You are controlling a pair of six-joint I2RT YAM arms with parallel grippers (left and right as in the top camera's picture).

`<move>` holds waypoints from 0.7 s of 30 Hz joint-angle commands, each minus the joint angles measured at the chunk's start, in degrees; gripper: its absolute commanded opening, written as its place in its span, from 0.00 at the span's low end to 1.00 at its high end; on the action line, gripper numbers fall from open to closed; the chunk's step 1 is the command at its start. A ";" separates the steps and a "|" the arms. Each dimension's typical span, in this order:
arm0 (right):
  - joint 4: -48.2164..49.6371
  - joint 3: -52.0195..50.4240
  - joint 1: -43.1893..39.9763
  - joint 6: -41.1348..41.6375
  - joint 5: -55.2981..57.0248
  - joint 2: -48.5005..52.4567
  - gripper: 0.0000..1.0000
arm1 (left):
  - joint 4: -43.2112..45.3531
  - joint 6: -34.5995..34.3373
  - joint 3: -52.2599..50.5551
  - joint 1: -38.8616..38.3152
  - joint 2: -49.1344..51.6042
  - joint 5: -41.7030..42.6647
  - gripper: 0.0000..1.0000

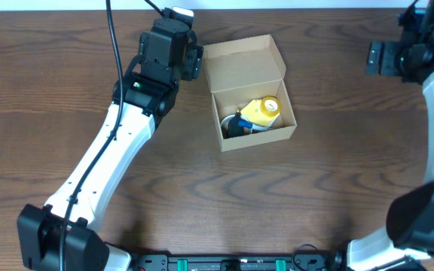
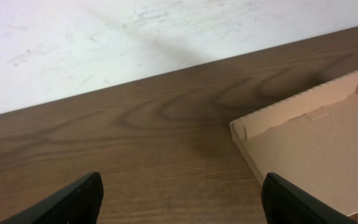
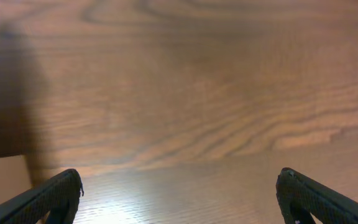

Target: Pack container

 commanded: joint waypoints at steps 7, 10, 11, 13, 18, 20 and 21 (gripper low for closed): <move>6.01 0.02 3.10 -14.62 -22.27 0.20 0.99 | -0.28 -0.66 1.62 -0.17 -0.70 -0.11 0.83; 6.38 0.02 3.23 -17.49 -26.51 1.25 0.80 | -2.05 -0.66 1.62 -0.17 -0.70 0.02 0.83; 6.34 0.02 3.45 -17.51 -26.45 1.46 0.68 | -2.51 -0.66 1.62 -0.17 -0.70 0.02 0.83; 5.73 0.00 4.39 -17.53 -25.90 1.99 0.43 | -2.60 -0.66 1.62 -0.17 -0.70 0.02 0.83; 0.24 -0.02 9.11 -18.21 -21.49 2.97 0.39 | -2.47 -0.66 1.62 -0.17 -0.70 0.02 0.83; -1.44 -0.02 11.21 -18.80 -21.49 3.17 0.27 | -2.49 -0.68 1.62 -0.17 -0.70 0.04 0.83; -2.05 -0.02 12.04 -18.78 -21.53 3.17 0.24 | -2.49 -0.68 1.62 -0.17 -0.70 0.02 0.82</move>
